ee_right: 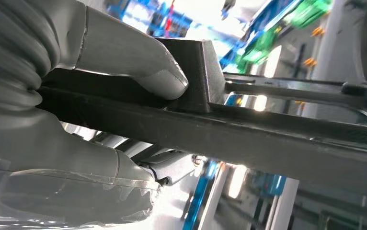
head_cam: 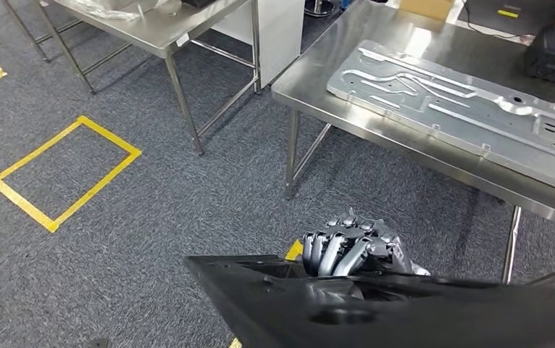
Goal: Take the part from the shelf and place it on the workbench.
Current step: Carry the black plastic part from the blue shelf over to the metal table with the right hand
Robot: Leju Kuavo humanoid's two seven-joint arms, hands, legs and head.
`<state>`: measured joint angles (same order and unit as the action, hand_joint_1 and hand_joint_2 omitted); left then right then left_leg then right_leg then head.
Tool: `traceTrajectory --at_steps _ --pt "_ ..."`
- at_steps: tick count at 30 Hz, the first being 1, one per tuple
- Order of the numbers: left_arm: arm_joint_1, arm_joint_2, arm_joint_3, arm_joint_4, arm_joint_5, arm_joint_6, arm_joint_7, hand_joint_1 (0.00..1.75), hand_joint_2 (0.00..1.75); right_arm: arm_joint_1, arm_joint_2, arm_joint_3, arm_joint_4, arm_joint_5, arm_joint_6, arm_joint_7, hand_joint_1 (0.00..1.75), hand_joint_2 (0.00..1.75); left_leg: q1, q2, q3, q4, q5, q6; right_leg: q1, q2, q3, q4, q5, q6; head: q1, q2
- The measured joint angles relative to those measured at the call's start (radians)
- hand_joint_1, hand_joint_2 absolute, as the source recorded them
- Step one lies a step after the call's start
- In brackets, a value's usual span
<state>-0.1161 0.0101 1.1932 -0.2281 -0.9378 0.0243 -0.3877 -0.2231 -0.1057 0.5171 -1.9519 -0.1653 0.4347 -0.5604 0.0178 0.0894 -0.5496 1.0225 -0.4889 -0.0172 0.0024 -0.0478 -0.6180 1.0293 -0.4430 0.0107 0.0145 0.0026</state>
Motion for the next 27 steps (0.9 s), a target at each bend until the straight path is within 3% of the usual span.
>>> traceTrajectory --at_steps 1,3,6,7,8,9,12,14,18,20,23,24,25,27 --pt "-0.002 -0.001 0.000 0.000 0.004 -0.015 -0.007 0.00 1.75 0.009 0.000 0.005 0.003 0.017 -0.007 -0.010 1.75 1.75 0.002 0.003 0.004 -0.001 -0.004 -0.006 -0.001 0.010 0.003 -0.004 0.002 -0.006 0.000 0.000" --pt "-0.002 -0.003 0.000 0.000 0.015 -0.037 -0.021 0.00 1.75 0.022 0.000 0.020 0.017 0.036 -0.010 -0.034 1.75 1.75 0.005 -0.023 -0.007 0.037 -0.033 -0.013 -0.006 0.028 0.012 -0.015 0.006 -0.021 -0.002 0.000" --pt "0.011 -0.004 0.005 0.000 0.038 -0.035 -0.032 0.00 1.75 0.020 0.000 0.050 0.067 0.040 0.022 -0.049 1.75 1.75 0.006 -0.074 -0.098 0.220 -0.117 -0.016 -0.007 0.061 0.016 -0.018 0.006 -0.035 -0.006 0.000" --pt "0.017 -0.004 0.008 0.000 0.044 -0.032 -0.035 0.00 1.75 0.016 0.001 0.061 0.092 0.040 0.036 -0.049 1.75 1.75 0.005 -0.080 -0.127 0.268 -0.126 -0.017 -0.005 0.075 0.017 -0.017 0.004 -0.036 -0.006 0.000" --pt "0.022 -0.004 0.010 0.000 0.048 -0.029 -0.039 0.00 1.75 0.011 0.001 0.070 0.116 0.040 0.045 -0.049 1.75 1.75 0.005 -0.082 -0.141 0.281 -0.116 -0.016 -0.004 0.088 0.017 -0.014 0.003 -0.036 -0.006 0.000" --pt "0.024 -0.004 0.011 0.000 0.051 -0.027 -0.042 0.00 1.75 0.004 0.001 0.078 0.138 0.040 0.052 -0.048 1.75 1.75 0.005 -0.085 -0.136 0.255 -0.087 -0.014 -0.004 0.101 0.017 -0.011 0.001 -0.036 -0.006 0.000" --pt "0.026 -0.005 0.016 0.000 0.057 -0.029 -0.051 0.00 1.75 -0.021 0.001 0.092 0.183 0.037 0.061 -0.048 1.75 1.75 0.004 -0.118 -0.065 0.070 0.013 -0.004 -0.003 0.130 0.017 0.005 -0.009 -0.027 -0.006 0.000" --pt "0.026 -0.004 0.019 0.000 0.057 -0.032 -0.053 0.00 1.75 -0.030 0.001 0.096 0.199 0.032 0.060 -0.048 1.75 1.75 0.000 -0.131 -0.046 0.024 0.026 0.004 -0.003 0.141 0.014 0.009 -0.012 -0.017 -0.006 0.000" --pt "0.024 -0.005 0.020 0.000 0.058 -0.037 -0.053 0.00 1.75 -0.034 0.000 0.098 0.211 0.029 0.057 -0.047 1.75 1.75 0.000 -0.115 -0.043 0.015 0.034 0.019 -0.003 0.154 0.011 0.003 -0.009 0.000 -0.005 0.000" --pt "0.024 -0.006 0.020 0.000 0.059 -0.040 -0.052 0.00 1.75 -0.035 0.000 0.098 0.212 0.029 0.057 -0.046 1.75 1.75 0.003 -0.110 -0.041 0.010 0.036 0.023 -0.001 0.142 0.009 0.008 -0.014 0.002 -0.005 0.000" --pt "0.028 -0.010 0.031 0.000 0.072 -0.056 -0.046 0.00 1.75 -0.044 -0.002 0.103 0.231 0.025 0.056 -0.044 1.75 1.75 0.003 -0.070 -0.038 0.004 0.036 0.036 -0.009 0.067 -0.096 0.215 -0.108 0.019 0.002 0.000" --pt "0.030 -0.010 0.036 0.000 0.078 -0.062 -0.044 0.00 1.75 -0.047 -0.003 0.105 0.240 0.023 0.056 -0.044 1.75 1.75 0.002 -0.055 -0.037 0.004 0.033 0.037 -0.013 0.054 -0.128 0.273 -0.125 0.024 0.004 0.000" --pt "0.030 -0.010 0.039 0.000 0.082 -0.067 -0.043 0.00 1.75 -0.048 -0.003 0.105 0.245 0.022 0.056 -0.044 1.75 1.75 0.002 -0.046 -0.034 0.004 0.031 0.036 -0.015 0.050 -0.120 0.253 -0.103 0.024 0.004 0.000" --pt "0.029 -0.011 0.045 0.000 0.089 -0.077 -0.036 0.00 1.75 -0.054 -0.003 0.105 0.253 0.017 0.057 -0.044 1.75 1.75 0.002 -0.030 -0.025 0.004 0.025 0.032 -0.014 0.024 -0.056 0.123 -0.035 0.020 0.004 0.000"
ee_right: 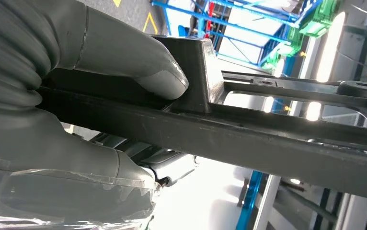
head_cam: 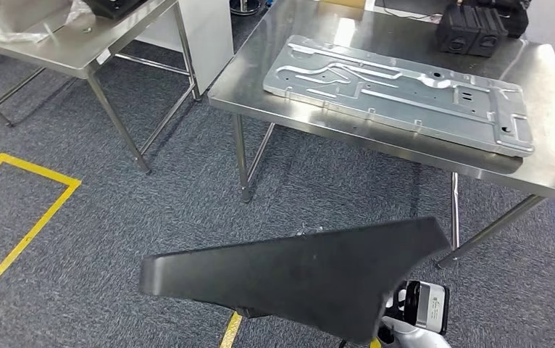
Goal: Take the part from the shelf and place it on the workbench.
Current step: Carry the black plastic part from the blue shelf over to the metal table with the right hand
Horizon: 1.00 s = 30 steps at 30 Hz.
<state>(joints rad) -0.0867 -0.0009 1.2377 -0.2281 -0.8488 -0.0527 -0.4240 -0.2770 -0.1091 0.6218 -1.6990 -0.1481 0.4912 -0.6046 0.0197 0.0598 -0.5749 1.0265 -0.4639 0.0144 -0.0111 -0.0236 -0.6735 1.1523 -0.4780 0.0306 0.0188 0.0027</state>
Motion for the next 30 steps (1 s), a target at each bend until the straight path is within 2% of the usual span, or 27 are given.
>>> traceTrajectory --at_steps 1,2,3,5,6,7,8,9,10,11,12,13,14,16,17,18,20,21,23,25,26,27,28,29,30 --pt "0.000 0.000 0.004 0.000 0.004 -0.005 0.005 0.00 1.75 -0.004 0.000 0.000 0.003 -0.003 0.001 0.000 1.75 1.75 -0.002 0.008 0.005 0.000 -0.004 -0.004 0.004 -0.018 0.033 -0.064 0.024 -0.005 0.000 0.000" --pt "0.000 -0.001 0.007 0.000 0.006 -0.008 0.010 0.00 1.75 -0.009 0.000 0.000 0.006 -0.007 0.002 -0.002 1.75 1.75 -0.003 0.015 0.008 0.000 -0.007 -0.009 0.009 -0.031 0.054 -0.107 0.035 -0.011 0.000 0.000" --pt "0.000 -0.001 0.010 0.000 0.008 -0.011 0.014 0.00 1.75 -0.013 -0.001 0.000 0.008 -0.009 0.003 -0.003 1.75 1.75 -0.005 0.023 0.011 -0.001 -0.009 -0.015 0.014 -0.036 0.062 -0.125 0.036 -0.016 -0.001 0.000" --pt "-0.001 -0.001 0.014 0.000 0.008 -0.015 0.018 0.00 1.75 -0.017 -0.002 0.000 0.010 -0.013 0.003 -0.006 1.75 1.75 -0.006 0.038 0.019 -0.006 -0.012 -0.028 0.017 -0.017 0.061 -0.128 0.036 -0.026 -0.001 0.000" --pt "-0.003 -0.001 0.015 0.000 0.008 -0.016 0.019 0.00 1.75 -0.017 -0.003 0.000 0.010 -0.015 0.004 -0.007 1.75 1.75 -0.005 0.033 0.021 -0.004 -0.017 -0.034 0.014 -0.007 0.064 -0.134 0.039 -0.032 -0.001 0.000" --pt "-0.004 -0.002 0.015 0.000 0.008 -0.017 0.020 0.00 1.75 -0.019 -0.004 0.000 0.010 -0.016 0.004 -0.007 1.75 1.75 -0.003 0.017 0.017 0.012 -0.030 -0.038 0.011 0.002 0.068 -0.140 0.042 -0.038 -0.002 0.000" --pt "-0.004 -0.002 0.016 0.000 0.008 -0.018 0.021 0.00 1.75 -0.021 -0.004 0.000 0.010 -0.017 0.004 -0.008 1.75 1.75 -0.001 -0.004 0.002 0.049 -0.053 -0.041 0.007 0.011 0.073 -0.145 0.044 -0.044 -0.003 0.000" --pt "-0.002 -0.002 0.017 0.000 0.008 -0.018 0.022 0.00 1.75 -0.021 -0.005 0.000 0.011 -0.018 0.003 -0.008 1.75 1.75 0.001 -0.028 -0.024 0.106 -0.084 -0.044 0.006 0.021 0.075 -0.147 0.045 -0.049 -0.004 0.000" --pt "0.000 -0.002 0.017 0.000 0.008 -0.017 0.023 0.00 1.75 -0.022 -0.005 0.000 0.012 -0.019 0.003 -0.008 1.75 1.75 0.002 -0.042 -0.059 0.175 -0.116 -0.046 0.007 0.031 0.075 -0.147 0.044 -0.052 -0.005 0.000" --pt "0.003 -0.002 0.018 0.000 0.008 -0.017 0.024 0.00 1.75 -0.021 -0.005 0.000 0.014 -0.019 0.003 -0.008 1.75 1.75 0.002 -0.048 -0.091 0.236 -0.137 -0.048 0.008 0.043 0.075 -0.146 0.043 -0.053 -0.006 0.000" --pt "0.005 -0.002 0.019 0.000 0.008 -0.016 0.024 0.00 1.75 -0.019 -0.005 0.000 0.016 -0.019 0.002 -0.008 1.75 1.75 0.002 -0.050 -0.112 0.272 -0.141 -0.048 0.009 0.055 0.075 -0.145 0.043 -0.054 -0.006 0.000" --pt "0.006 -0.002 0.019 0.000 0.008 -0.016 0.024 0.00 1.75 -0.019 -0.005 0.000 0.017 -0.019 0.001 -0.008 1.75 1.75 0.002 -0.052 -0.115 0.268 -0.122 -0.048 0.009 0.068 0.076 -0.142 0.042 -0.053 -0.006 0.000" --pt "0.007 -0.002 0.019 0.000 0.008 -0.016 0.024 0.00 1.75 -0.018 -0.005 0.000 0.018 -0.019 0.000 -0.008 1.75 1.75 0.002 -0.055 -0.099 0.223 -0.087 -0.046 0.010 0.081 0.076 -0.139 0.040 -0.052 -0.006 0.000" --pt "0.006 -0.002 0.021 0.000 0.008 -0.016 0.024 0.00 1.75 -0.018 -0.006 0.000 0.019 -0.019 -0.003 -0.009 1.75 1.75 0.002 -0.080 -0.042 0.085 -0.017 -0.040 0.010 0.104 0.075 -0.128 0.034 -0.046 -0.006 0.000" --pt "0.006 -0.001 0.022 0.000 0.008 -0.016 0.024 0.00 1.75 -0.018 -0.006 0.000 0.019 -0.019 -0.005 -0.010 1.75 1.75 0.002 -0.092 -0.021 0.038 -0.001 -0.037 0.010 0.114 0.072 -0.123 0.032 -0.042 -0.006 0.000" --pt "0.005 -0.001 0.023 0.000 0.008 -0.017 0.024 0.00 1.75 -0.018 -0.006 0.000 0.020 -0.019 -0.006 -0.012 1.75 1.75 0.000 -0.101 -0.011 0.015 0.003 -0.034 0.009 0.122 0.068 -0.120 0.031 -0.037 -0.005 0.000" --pt "0.003 -0.001 0.023 0.000 0.008 -0.021 0.024 0.00 1.75 -0.017 -0.008 0.000 0.020 -0.019 -0.008 -0.015 1.75 1.75 -0.003 -0.093 -0.008 0.009 0.003 -0.024 0.006 0.136 0.064 -0.122 0.033 -0.025 -0.005 0.000" --pt "0.001 -0.001 0.023 0.000 0.008 -0.025 0.024 0.00 1.75 -0.017 -0.009 0.000 0.021 -0.019 -0.008 -0.017 1.75 1.75 -0.002 -0.085 -0.006 0.005 0.006 -0.018 0.006 0.130 0.063 -0.119 0.031 -0.019 -0.005 0.000" --pt "-0.002 -0.001 0.023 0.000 0.008 -0.033 0.024 0.00 1.75 -0.018 -0.010 0.000 0.021 -0.019 -0.006 -0.019 1.75 1.75 0.002 -0.069 -0.002 -0.004 0.011 -0.004 0.007 0.089 0.044 -0.077 0.003 -0.008 -0.001 0.000" --pt "-0.001 -0.001 0.024 0.000 0.006 -0.038 0.025 0.00 1.75 -0.018 -0.010 0.000 0.021 -0.018 -0.005 -0.020 1.75 1.75 0.001 -0.051 0.000 -0.006 0.010 0.003 0.005 0.043 -0.015 0.041 -0.058 0.002 0.004 0.000" --pt "0.001 -0.001 0.024 0.000 0.005 -0.040 0.025 0.00 1.75 -0.018 -0.011 0.000 0.022 -0.018 -0.005 -0.021 1.75 1.75 0.001 -0.041 0.000 -0.006 0.009 0.004 0.002 0.035 -0.050 0.107 -0.083 0.007 0.004 0.000" --pt "0.002 -0.001 0.024 0.000 0.005 -0.043 0.026 0.00 1.75 -0.017 -0.011 0.000 0.023 -0.018 -0.004 -0.021 1.75 1.75 0.001 -0.030 0.000 -0.006 0.007 0.004 -0.001 0.031 -0.074 0.150 -0.092 0.010 0.004 0.000" --pt "0.002 -0.001 0.024 0.000 0.005 -0.046 0.027 0.00 1.75 -0.017 -0.011 0.000 0.024 -0.018 -0.002 -0.021 1.75 1.75 0.001 -0.020 0.002 -0.006 0.005 0.003 -0.003 0.028 -0.080 0.156 -0.081 0.012 0.004 0.000" --pt "0.001 -0.001 0.024 0.000 0.005 -0.049 0.027 0.00 1.75 -0.017 -0.012 0.000 0.025 -0.018 -0.001 -0.021 1.75 1.75 0.001 -0.010 0.005 -0.006 0.003 0.002 -0.004 0.023 -0.064 0.120 -0.053 0.013 0.004 0.000" --pt "0.001 -0.001 0.024 0.000 0.005 -0.051 0.027 0.00 1.75 -0.017 -0.012 0.000 0.025 -0.018 0.000 -0.021 1.75 1.75 0.001 -0.001 0.009 -0.006 0.000 -0.001 -0.004 0.011 -0.028 0.051 -0.015 0.011 0.004 0.000"
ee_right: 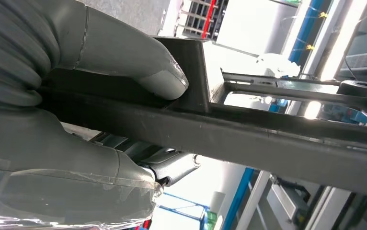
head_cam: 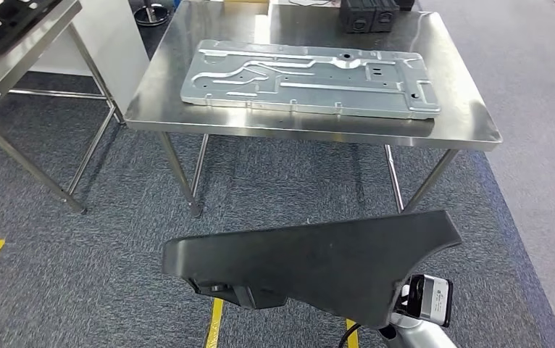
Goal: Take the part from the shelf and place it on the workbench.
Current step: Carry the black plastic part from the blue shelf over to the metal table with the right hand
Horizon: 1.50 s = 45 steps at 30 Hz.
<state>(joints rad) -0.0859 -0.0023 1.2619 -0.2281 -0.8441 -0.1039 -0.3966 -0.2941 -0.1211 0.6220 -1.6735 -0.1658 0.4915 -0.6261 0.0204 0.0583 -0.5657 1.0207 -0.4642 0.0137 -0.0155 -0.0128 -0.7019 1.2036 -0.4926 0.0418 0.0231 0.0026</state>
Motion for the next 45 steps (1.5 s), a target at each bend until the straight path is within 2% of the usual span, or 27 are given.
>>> traceTrajectory --at_steps 2,3,6,8,10,11,12,13,14,16,18,22,23,24,26,27,28,29,31,32,34,37,38,40,42,44,45 --pt "-0.001 0.000 0.000 0.000 0.000 -0.002 0.001 0.00 1.75 -0.002 0.000 0.000 0.000 0.000 0.002 0.000 1.75 1.75 -0.004 0.015 0.009 0.000 -0.008 -0.009 0.008 -0.033 0.068 -0.131 0.048 -0.010 0.000 0.000" --pt "-0.001 0.000 0.000 0.000 0.000 -0.004 0.002 0.00 1.75 -0.002 0.000 0.000 0.000 0.001 0.004 -0.001 1.75 1.75 -0.006 0.021 0.013 0.000 -0.011 -0.015 0.012 -0.042 0.085 -0.166 0.056 -0.017 -0.001 0.000" --pt "-0.003 0.000 0.001 0.000 0.002 -0.013 0.005 0.00 1.75 -0.004 -0.001 0.000 0.001 0.010 0.006 -0.005 1.75 1.75 -0.007 0.040 0.022 -0.005 -0.017 -0.033 0.014 -0.021 0.090 -0.183 0.057 -0.034 -0.001 0.000" --pt "-0.004 -0.001 0.001 0.000 0.005 -0.021 0.004 0.00 1.75 -0.008 0.000 0.000 0.001 0.018 0.003 -0.007 1.75 1.75 -0.004 0.011 0.013 0.028 -0.044 -0.042 0.009 -0.007 0.098 -0.193 0.062 -0.048 -0.003 0.000" --pt "-0.002 -0.002 0.003 0.000 0.007 -0.024 0.003 0.00 1.75 -0.011 0.001 0.000 0.004 0.026 -0.002 -0.008 1.75 1.75 -0.001 -0.034 -0.041 0.142 -0.105 -0.047 0.008 0.004 0.102 -0.198 0.062 -0.059 -0.006 0.000" --pt "0.000 -0.002 0.004 0.000 0.007 -0.025 0.002 0.00 1.75 -0.012 0.002 0.000 0.006 0.030 -0.006 -0.009 1.75 1.75 -0.001 -0.045 -0.078 0.212 -0.133 -0.048 0.009 0.010 0.102 -0.197 0.061 -0.062 -0.008 0.000" --pt "0.003 -0.002 0.006 0.000 0.007 -0.027 0.000 0.00 1.75 -0.011 0.003 0.000 0.009 0.034 -0.008 -0.010 1.75 1.75 -0.001 -0.049 -0.108 0.264 -0.146 -0.049 0.011 0.018 0.102 -0.196 0.059 -0.064 -0.008 0.000" --pt "0.005 -0.002 0.007 0.000 0.007 -0.029 -0.002 0.00 1.75 -0.011 0.003 0.000 0.012 0.037 -0.010 -0.012 1.75 1.75 -0.001 -0.050 -0.122 0.282 -0.138 -0.048 0.012 0.025 0.103 -0.195 0.058 -0.063 -0.009 0.000" --pt "0.007 -0.002 0.008 0.000 0.007 -0.031 -0.004 0.00 1.75 -0.011 0.003 0.000 0.015 0.041 -0.011 -0.013 1.75 1.75 -0.001 -0.050 -0.117 0.259 -0.110 -0.047 0.012 0.031 0.105 -0.193 0.055 -0.062 -0.009 0.000" --pt "0.007 -0.002 0.008 0.000 0.007 -0.034 -0.009 0.00 1.75 -0.011 0.003 0.000 0.017 0.047 -0.012 -0.017 1.75 1.75 -0.001 -0.053 -0.067 0.130 -0.031 -0.041 0.012 0.041 0.109 -0.186 0.047 -0.057 -0.009 0.000" --pt "0.006 -0.001 0.009 0.000 0.007 -0.036 -0.013 0.00 1.75 -0.011 0.003 0.000 0.017 0.051 -0.012 -0.020 1.75 1.75 -0.005 -0.057 -0.025 0.030 0.002 -0.032 0.014 0.047 0.109 -0.178 0.038 -0.047 -0.010 0.000" --pt "0.005 -0.001 0.009 0.000 0.007 -0.036 -0.020 0.00 1.75 -0.010 0.003 0.000 0.017 0.054 -0.013 -0.024 1.75 1.75 -0.006 -0.056 -0.008 0.003 -0.003 -0.005 0.014 0.045 0.107 -0.156 0.037 -0.023 -0.010 0.000" --pt "0.005 -0.002 0.009 0.000 0.007 -0.036 -0.021 0.00 1.75 -0.011 0.003 0.000 0.017 0.054 -0.014 -0.024 1.75 1.75 -0.005 -0.055 -0.002 0.001 -0.004 0.001 0.013 0.039 0.097 -0.134 0.025 -0.019 -0.009 0.000" --pt "0.005 -0.002 0.009 0.000 0.008 -0.036 -0.023 0.00 1.75 -0.011 0.003 0.000 0.017 0.055 -0.014 -0.024 1.75 1.75 -0.004 -0.054 0.005 0.000 -0.006 0.005 0.012 0.033 0.076 -0.094 0.004 -0.014 -0.009 0.000" --pt "0.006 -0.002 0.009 0.000 0.008 -0.037 -0.024 0.00 1.75 -0.010 0.003 0.000 0.017 0.057 -0.014 -0.025 1.75 1.75 -0.004 -0.054 0.012 0.000 -0.017 0.009 0.009 0.024 0.004 0.030 -0.048 -0.005 -0.009 0.000" --pt "0.007 -0.002 0.009 0.000 0.007 -0.037 -0.025 0.00 1.75 -0.007 0.003 0.000 0.017 0.058 -0.014 -0.025 1.75 1.75 -0.004 -0.053 0.017 0.000 -0.024 0.009 0.007 0.022 -0.033 0.083 -0.062 -0.003 -0.009 0.000" --pt "0.008 -0.002 0.009 0.000 0.007 -0.038 -0.025 0.00 1.75 -0.005 0.003 0.000 0.017 0.059 -0.014 -0.025 1.75 1.75 -0.004 -0.053 0.025 0.000 -0.030 0.007 0.005 0.020 -0.057 0.108 -0.059 -0.002 -0.009 0.000" --pt "0.009 -0.002 0.010 0.000 0.007 -0.038 -0.026 0.00 1.75 -0.004 0.003 0.000 0.017 0.060 -0.014 -0.025 1.75 1.75 -0.004 -0.053 0.036 0.000 -0.038 0.006 0.004 0.019 -0.061 0.095 -0.037 -0.003 -0.009 0.000" --pt "0.011 -0.002 0.010 0.000 0.007 -0.039 -0.027 0.00 1.75 -0.004 0.003 0.000 0.017 0.060 -0.014 -0.025 1.75 1.75 -0.004 -0.051 0.064 -0.001 -0.058 0.001 0.004 0.012 -0.019 -0.030 0.049 -0.009 -0.009 0.000" --pt "0.010 -0.002 0.010 0.000 0.007 -0.039 -0.027 0.00 1.75 -0.004 0.003 0.000 0.018 0.060 -0.014 -0.025 1.75 1.75 -0.004 -0.050 0.077 -0.002 -0.068 -0.003 0.007 0.008 0.003 -0.093 0.080 -0.014 -0.011 0.000" --pt "0.009 -0.002 0.010 0.000 0.007 -0.039 -0.027 0.00 1.75 -0.004 0.003 0.000 0.018 0.061 -0.014 -0.025 1.75 1.75 -0.005 -0.047 0.093 -0.014 -0.083 -0.015 0.016 0.001 0.025 -0.161 0.099 -0.027 -0.013 0.000" --pt "0.009 -0.002 0.010 0.000 0.007 -0.039 -0.028 0.00 1.75 -0.004 0.004 0.000 0.016 0.061 -0.017 -0.025 1.75 1.75 -0.006 -0.044 0.111 0.005 -0.065 -0.037 0.017 0.007 0.058 -0.183 0.082 -0.053 -0.016 0.000" --pt "0.009 -0.002 0.010 0.000 0.007 -0.039 -0.029 0.00 1.75 -0.004 0.004 0.000 0.016 0.061 -0.018 -0.024 1.75 1.75 -0.006 -0.046 0.099 0.047 -0.050 -0.041 0.015 0.009 0.080 -0.191 0.074 -0.061 -0.017 0.000" --pt "0.006 -0.002 0.010 0.000 0.007 -0.039 -0.029 0.00 1.75 -0.006 0.006 0.000 0.016 0.062 -0.018 -0.024 1.75 1.75 -0.003 -0.050 0.026 0.170 -0.050 -0.046 0.014 0.011 0.120 -0.199 0.052 -0.072 -0.021 0.000" --pt "0.009 -0.002 0.010 0.000 0.007 -0.038 -0.028 0.00 1.75 -0.006 0.008 0.000 0.016 0.062 -0.018 -0.024 1.75 1.75 -0.002 -0.051 -0.063 0.261 -0.116 -0.050 0.015 0.016 0.152 -0.200 0.025 -0.077 -0.024 0.000" --pt "0.014 -0.001 0.010 0.000 0.008 -0.037 -0.028 0.00 1.75 -0.005 0.008 0.000 0.016 0.062 -0.018 -0.024 1.75 1.75 -0.002 -0.051 -0.116 0.258 -0.191 -0.050 0.016 0.025 0.188 -0.200 -0.004 -0.076 -0.026 0.000" --pt "0.016 -0.001 0.010 0.000 0.008 -0.037 -0.028 0.00 1.75 -0.005 0.008 0.000 0.016 0.062 -0.018 -0.024 1.75 1.75 -0.002 -0.051 -0.128 0.223 -0.192 -0.046 0.017 0.028 0.210 -0.200 -0.021 -0.075 -0.026 0.000"
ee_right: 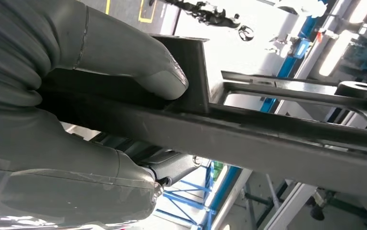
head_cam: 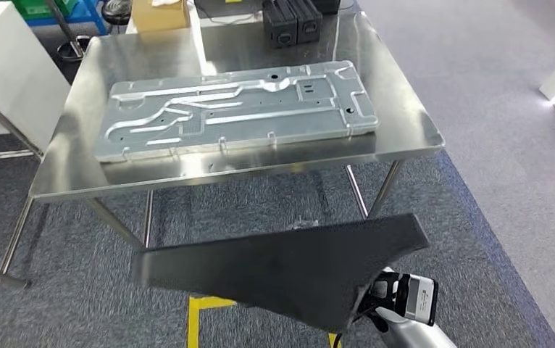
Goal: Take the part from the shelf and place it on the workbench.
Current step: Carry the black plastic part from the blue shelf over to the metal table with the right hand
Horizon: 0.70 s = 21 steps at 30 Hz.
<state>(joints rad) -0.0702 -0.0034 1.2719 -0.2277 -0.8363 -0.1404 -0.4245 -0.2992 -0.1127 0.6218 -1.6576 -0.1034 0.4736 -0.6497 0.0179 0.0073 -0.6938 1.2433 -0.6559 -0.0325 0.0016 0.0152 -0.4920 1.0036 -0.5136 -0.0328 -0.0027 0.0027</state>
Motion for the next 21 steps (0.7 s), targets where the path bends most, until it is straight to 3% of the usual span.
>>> traceTrajectory --at_steps 1,3,4,5,8,9,10,12,13,14,15,17,18,19,21 --pt "0.002 0.000 0.000 0.000 0.000 0.000 0.000 0.00 1.75 0.000 0.000 0.000 0.000 0.000 0.000 0.000 1.75 1.75 -0.001 0.000 -0.005 -0.051 0.040 0.005 0.001 0.002 0.021 0.000 -0.018 0.001 0.000 0.000" --pt "0.006 0.002 0.002 0.000 0.001 0.000 -0.001 0.00 1.75 0.002 0.001 0.000 0.003 0.000 0.000 0.000 1.75 1.75 -0.007 -0.003 -0.008 -0.153 0.200 0.017 0.004 0.006 0.055 0.005 -0.055 0.008 0.002 0.000" --pt "0.009 0.003 0.003 0.000 0.002 0.000 -0.002 0.00 1.75 0.003 0.001 0.000 0.004 0.001 0.000 0.001 1.75 1.75 -0.011 -0.005 -0.007 -0.180 0.262 0.021 0.004 0.009 0.066 0.006 -0.071 0.014 0.003 0.000" --pt "0.009 0.004 0.004 0.000 0.002 0.000 -0.002 0.00 1.75 0.002 0.002 0.000 0.004 0.002 0.000 0.002 1.75 1.75 -0.015 -0.006 -0.003 -0.190 0.294 0.026 0.002 0.013 0.076 0.004 -0.083 0.020 0.004 0.000" --pt "-0.003 0.005 0.005 0.000 0.006 0.000 -0.007 0.00 1.75 -0.010 0.005 0.000 0.000 0.003 -0.002 0.004 1.75 1.75 -0.015 -0.007 0.031 -0.200 0.275 0.041 -0.004 0.010 0.105 0.002 -0.109 0.041 0.005 0.000" --pt "-0.008 0.005 0.005 0.000 0.008 0.000 -0.010 0.00 1.75 -0.014 0.006 0.000 -0.002 0.005 -0.005 0.005 1.75 1.75 -0.012 -0.008 0.045 -0.210 0.269 0.046 -0.004 0.004 0.094 0.032 -0.123 0.049 0.006 0.000" --pt "-0.012 0.005 0.006 0.000 0.011 0.000 -0.011 0.00 1.75 -0.017 0.006 0.000 -0.002 0.007 -0.010 0.006 1.75 1.75 -0.010 -0.008 0.057 -0.218 0.262 0.049 -0.007 -0.001 0.062 0.085 -0.141 0.055 0.007 0.000" --pt "-0.014 0.005 0.008 0.000 0.016 0.000 -0.013 0.00 1.75 -0.015 0.005 0.000 -0.001 0.017 -0.023 0.009 1.75 1.75 -0.007 -0.008 0.077 -0.227 0.247 0.050 -0.012 -0.005 -0.045 0.227 -0.170 0.069 0.008 0.000" --pt "-0.013 0.005 0.009 0.000 0.019 0.000 -0.013 0.00 1.75 -0.013 0.005 0.000 0.000 0.024 -0.030 0.010 1.75 1.75 -0.006 -0.008 0.087 -0.229 0.238 0.049 -0.016 -0.006 -0.097 0.277 -0.164 0.074 0.008 0.000" --pt "-0.012 0.005 0.010 0.000 0.020 0.000 -0.013 0.00 1.75 -0.011 0.004 0.000 0.001 0.033 -0.039 0.010 1.75 1.75 -0.004 -0.008 0.099 -0.229 0.228 0.048 -0.018 -0.007 -0.134 0.291 -0.134 0.077 0.008 0.000" --pt "-0.011 0.004 0.012 0.000 0.020 0.000 -0.013 0.00 1.75 -0.010 0.004 0.000 0.001 0.043 -0.050 0.010 1.75 1.75 -0.002 -0.009 0.113 -0.229 0.217 0.046 -0.020 -0.009 -0.153 0.266 -0.083 0.079 0.008 0.000" --pt "-0.009 0.002 0.014 0.000 0.020 -0.001 -0.015 0.00 1.75 -0.009 0.003 0.000 0.000 0.069 -0.077 0.010 1.75 1.75 0.001 -0.012 0.139 -0.230 0.196 0.039 -0.021 -0.013 -0.151 0.148 0.039 0.079 0.008 0.000" --pt "-0.009 0.002 0.014 0.000 0.020 -0.002 -0.016 0.00 1.75 -0.008 0.001 0.000 -0.002 0.083 -0.091 0.009 1.75 1.75 0.000 -0.014 0.147 -0.229 0.188 0.033 -0.019 -0.014 -0.143 0.096 0.077 0.074 0.008 0.000" --pt "-0.009 0.002 0.014 0.000 0.019 -0.003 -0.017 0.00 1.75 -0.008 -0.001 0.000 -0.006 0.096 -0.104 0.008 1.75 1.75 -0.001 -0.016 0.149 -0.228 0.182 0.026 -0.017 -0.015 -0.137 0.060 0.090 0.066 0.008 0.000" --pt "-0.010 0.001 0.014 0.000 0.018 -0.006 -0.020 0.00 1.75 -0.009 -0.004 0.000 -0.018 0.124 -0.128 0.009 1.75 1.75 -0.003 -0.016 0.148 -0.230 0.175 0.014 -0.013 -0.012 -0.132 0.037 0.079 0.048 0.008 0.000"
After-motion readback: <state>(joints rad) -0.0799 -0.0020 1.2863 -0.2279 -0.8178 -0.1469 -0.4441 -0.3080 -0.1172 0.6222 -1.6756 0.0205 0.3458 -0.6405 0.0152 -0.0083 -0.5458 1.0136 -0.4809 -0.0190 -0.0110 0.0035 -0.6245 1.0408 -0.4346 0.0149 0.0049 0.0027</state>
